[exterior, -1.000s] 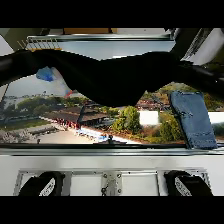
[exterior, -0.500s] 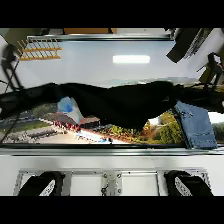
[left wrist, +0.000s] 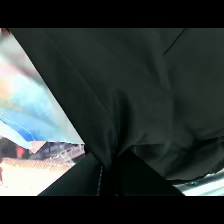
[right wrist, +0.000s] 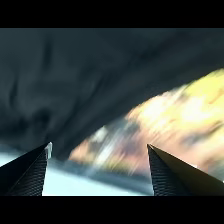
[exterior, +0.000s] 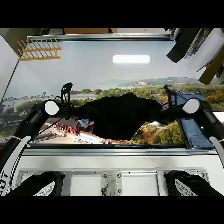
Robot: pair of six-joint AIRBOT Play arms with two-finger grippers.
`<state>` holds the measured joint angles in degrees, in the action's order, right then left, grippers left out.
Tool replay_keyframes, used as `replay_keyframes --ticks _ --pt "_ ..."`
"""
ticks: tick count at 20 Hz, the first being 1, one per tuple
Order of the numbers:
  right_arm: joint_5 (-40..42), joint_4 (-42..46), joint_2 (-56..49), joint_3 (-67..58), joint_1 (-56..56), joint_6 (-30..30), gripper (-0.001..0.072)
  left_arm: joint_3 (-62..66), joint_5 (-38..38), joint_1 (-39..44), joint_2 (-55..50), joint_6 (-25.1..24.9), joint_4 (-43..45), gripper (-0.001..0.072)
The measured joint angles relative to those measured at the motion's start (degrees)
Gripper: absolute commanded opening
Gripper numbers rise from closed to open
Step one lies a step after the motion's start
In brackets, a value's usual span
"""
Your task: Fold the clothes and pants, and hang the long-sleeved shirts on hangers.
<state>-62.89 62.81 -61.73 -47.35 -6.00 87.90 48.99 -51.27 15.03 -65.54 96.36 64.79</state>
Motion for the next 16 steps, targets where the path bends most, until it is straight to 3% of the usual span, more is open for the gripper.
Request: replay_keyframes --ticks 10,12,16 --pt "10.73 -6.51 -6.67 9.55 -18.91 4.22 0.0643 -0.46 0.28 0.31 -1.75 -0.9 0.17 0.0026" --pt "12.83 -7.8 -7.91 9.73 -19.91 4.76 0.0493 -0.46 0.31 0.31 -1.75 -0.92 0.17 0.0026" --pt "16.55 -9.86 -9.53 9.84 -20.72 5.18 0.0489 -0.46 0.37 0.31 -1.75 -1.07 0.17 0.0026"
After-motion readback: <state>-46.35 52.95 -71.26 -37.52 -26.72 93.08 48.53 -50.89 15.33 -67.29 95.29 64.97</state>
